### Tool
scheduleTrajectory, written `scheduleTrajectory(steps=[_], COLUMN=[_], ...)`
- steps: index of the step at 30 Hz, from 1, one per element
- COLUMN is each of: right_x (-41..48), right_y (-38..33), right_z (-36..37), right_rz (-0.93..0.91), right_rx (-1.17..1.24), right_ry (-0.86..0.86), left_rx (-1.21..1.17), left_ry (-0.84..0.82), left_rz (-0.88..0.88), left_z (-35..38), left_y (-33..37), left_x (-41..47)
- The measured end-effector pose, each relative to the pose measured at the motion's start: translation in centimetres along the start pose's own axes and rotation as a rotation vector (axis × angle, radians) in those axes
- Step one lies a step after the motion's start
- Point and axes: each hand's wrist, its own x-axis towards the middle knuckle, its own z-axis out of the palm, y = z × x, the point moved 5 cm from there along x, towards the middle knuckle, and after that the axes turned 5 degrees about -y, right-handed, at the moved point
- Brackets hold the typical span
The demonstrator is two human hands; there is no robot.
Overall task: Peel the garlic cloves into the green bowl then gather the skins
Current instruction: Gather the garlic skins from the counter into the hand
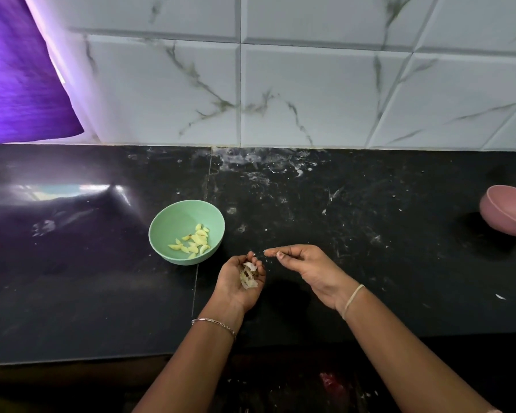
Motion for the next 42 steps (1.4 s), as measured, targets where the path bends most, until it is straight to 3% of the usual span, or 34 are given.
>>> scheduleTrajectory(steps=[3, 7, 9, 15, 18, 21, 25, 37, 42], right_x=[0.0, 0.4, -0.1, -0.8, -1.2, -1.1, -1.2, -3.1, -4.1], right_y=[-1.0, -2.4, -3.5, -3.5, -3.6, -3.0, -1.7, 1.6, 2.8], right_z=[1.7, 3.5, 4.9, 8.0, 8.5, 8.6, 9.2, 16.1, 20.6], right_rz=[-0.071, -0.136, -0.193, -0.359, -0.444, -0.464, -0.399, -0.514, -0.28], right_rx=[-0.149, -0.719, -0.893, -1.101, -0.994, -0.693, -0.398, -0.454, -0.145], right_ry=[0.052, 0.27, 0.302, 0.161, 0.183, 0.151, 0.005, -0.4, -0.454], left_rx=[-0.042, -0.094, -0.122, -0.128, -0.168, -0.249, -0.313, -0.49, -0.539], left_ry=[-0.028, -0.086, -0.095, -0.138, -0.119, -0.128, -0.067, -0.09, 0.015], left_rz=[-0.021, -0.03, -0.047, -0.005, 0.059, 0.149, 0.257, 0.462, 0.581], left_z=[-0.2, -0.5, -0.7, -1.3, -1.8, -2.3, -4.0, -10.1, -15.7], left_y=[0.3, 0.9, 1.1, 1.8, 2.0, 1.8, 1.3, -0.3, 0.8], left_x=[0.0, 0.0, -0.3, -3.0, -4.0, -5.3, -6.8, -12.3, -13.7])
